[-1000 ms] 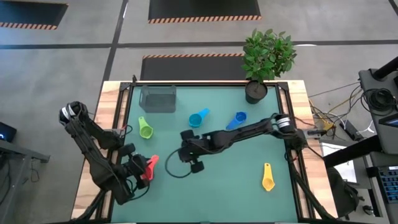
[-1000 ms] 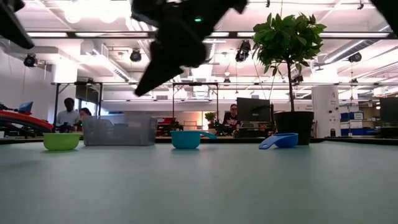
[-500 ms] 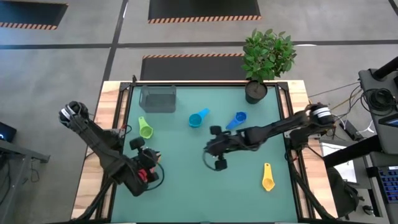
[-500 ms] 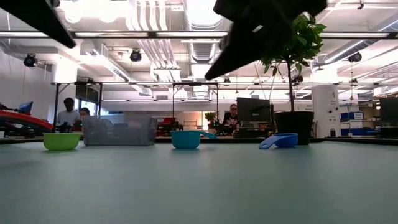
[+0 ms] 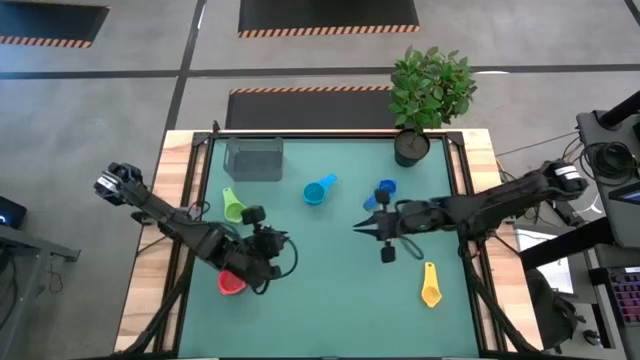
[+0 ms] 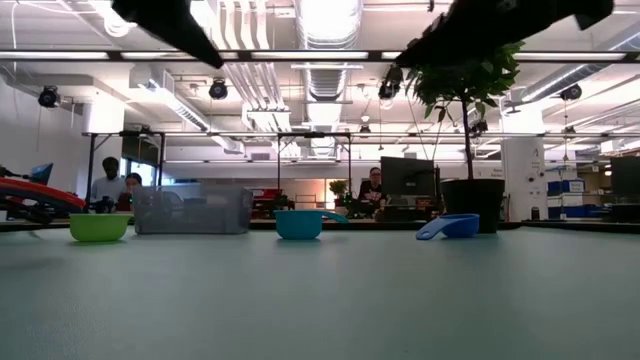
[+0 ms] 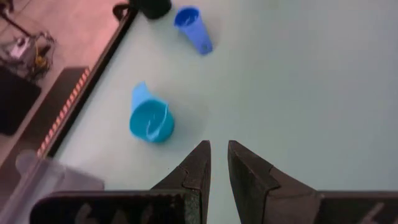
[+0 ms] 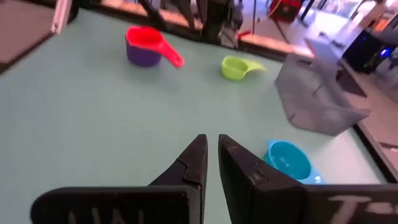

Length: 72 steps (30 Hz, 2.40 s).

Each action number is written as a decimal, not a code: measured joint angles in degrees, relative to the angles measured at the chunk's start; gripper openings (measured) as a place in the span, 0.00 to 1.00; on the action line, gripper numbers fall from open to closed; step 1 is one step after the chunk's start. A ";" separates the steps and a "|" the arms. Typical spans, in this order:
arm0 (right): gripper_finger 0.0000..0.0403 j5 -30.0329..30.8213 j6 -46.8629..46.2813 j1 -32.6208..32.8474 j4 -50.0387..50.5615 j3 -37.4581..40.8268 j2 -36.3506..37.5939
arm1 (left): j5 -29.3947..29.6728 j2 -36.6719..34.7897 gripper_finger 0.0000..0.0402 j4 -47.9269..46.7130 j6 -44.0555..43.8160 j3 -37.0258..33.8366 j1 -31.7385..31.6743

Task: Nest measuring cups in basket
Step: Stack the light blue measuring cup on top of the red measuring cup

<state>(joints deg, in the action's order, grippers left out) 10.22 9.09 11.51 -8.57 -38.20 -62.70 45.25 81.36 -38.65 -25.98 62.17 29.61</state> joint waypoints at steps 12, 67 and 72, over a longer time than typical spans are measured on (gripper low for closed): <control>0.07 -0.11 2.93 0.00 -4.79 9.59 17.56 | -9.30 0.88 0.09 12.73 16.51 -0.04 -12.03; 0.07 -0.09 3.75 -0.02 -5.16 14.54 22.84 | -26.31 24.59 0.09 23.73 35.99 0.04 -35.13; 0.07 -0.09 3.75 -0.02 -5.16 14.54 22.84 | -26.33 24.59 0.01 23.73 35.28 0.04 -34.97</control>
<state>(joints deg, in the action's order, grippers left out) 10.13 12.84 11.49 -13.74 -23.66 -39.86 18.92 105.95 -14.92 9.30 62.22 -5.36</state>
